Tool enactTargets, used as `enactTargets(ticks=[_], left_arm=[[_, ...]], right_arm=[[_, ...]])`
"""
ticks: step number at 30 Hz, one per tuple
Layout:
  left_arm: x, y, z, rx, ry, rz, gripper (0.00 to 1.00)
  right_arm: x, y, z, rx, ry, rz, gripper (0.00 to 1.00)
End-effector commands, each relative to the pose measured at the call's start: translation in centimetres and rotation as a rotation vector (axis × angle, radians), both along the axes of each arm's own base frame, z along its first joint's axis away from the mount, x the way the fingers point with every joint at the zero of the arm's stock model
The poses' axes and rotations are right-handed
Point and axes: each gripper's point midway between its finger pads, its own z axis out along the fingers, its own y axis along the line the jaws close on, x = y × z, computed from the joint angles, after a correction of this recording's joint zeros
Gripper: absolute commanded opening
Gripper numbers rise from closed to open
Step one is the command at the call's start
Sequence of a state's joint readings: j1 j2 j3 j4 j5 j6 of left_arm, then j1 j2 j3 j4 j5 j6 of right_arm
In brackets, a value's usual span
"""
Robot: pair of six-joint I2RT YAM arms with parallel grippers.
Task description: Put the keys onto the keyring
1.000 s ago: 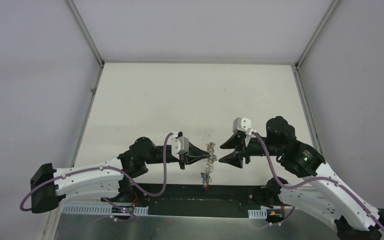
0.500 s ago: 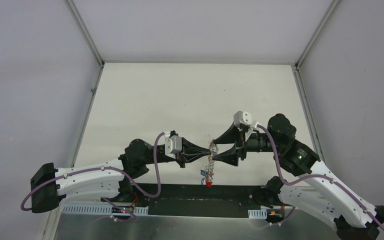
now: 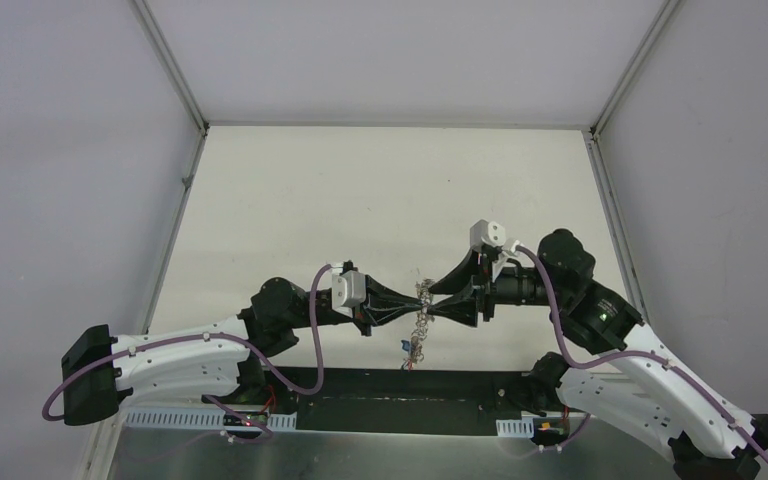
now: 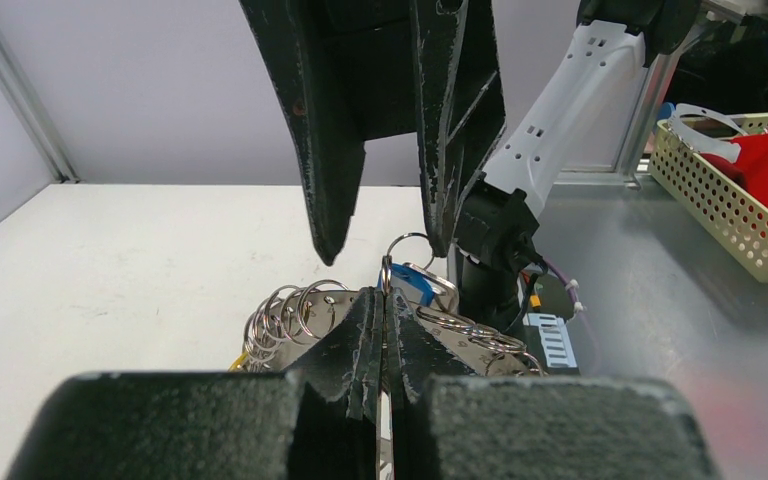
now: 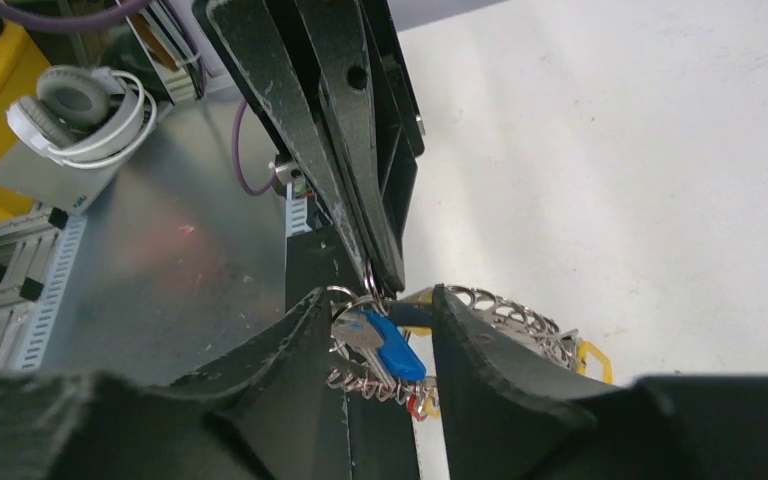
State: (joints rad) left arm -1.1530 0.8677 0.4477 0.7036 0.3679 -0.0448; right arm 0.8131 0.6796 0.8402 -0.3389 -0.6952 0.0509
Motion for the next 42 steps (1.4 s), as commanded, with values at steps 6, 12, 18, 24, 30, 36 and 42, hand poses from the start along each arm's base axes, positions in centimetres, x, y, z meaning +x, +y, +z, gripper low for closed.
enactTargets(ticks=[6, 12, 18, 24, 30, 36, 42], left_arm=[[-0.7, 0.6, 4.2, -0.120, -0.038, -0.017, 0.00], [-0.7, 0.6, 4.2, -0.118, -0.039, -0.019, 0.00], [-0.8, 0.6, 4.3, -0.120, -0.039, -0.020, 0.00], [-0.9, 0.7, 4.6, -0.122, -0.046, -0.028, 0.00], [-1.1, 0.6, 4.8, -0.122, -0.052, -0.040, 0.00], [-1.2, 0.5, 4.9, -0.123, -0.061, -0.044, 0.00], [-1.3, 0.5, 5.0, -0.123, -0.063, -0.049, 0.00]], right_arm=[[-0.6, -0.8, -0.2, -0.027, 0.012, -0.002, 0.25], [-1.0, -1.0, -0.2, -0.020, 0.014, 0.007, 0.01], [-1.3, -1.0, -0.5, -0.025, 0.023, 0.025, 0.00], [-1.0, -1.4, -2.3, -0.074, 0.049, -0.008, 0.00], [-0.7, -1.2, -4.1, -0.127, 0.096, -0.013, 0.00], [-0.5, -0.7, -4.7, -0.147, 0.129, -0.004, 0.00], [-0.2, 0.2, -4.7, -0.131, 0.158, 0.015, 0.00]])
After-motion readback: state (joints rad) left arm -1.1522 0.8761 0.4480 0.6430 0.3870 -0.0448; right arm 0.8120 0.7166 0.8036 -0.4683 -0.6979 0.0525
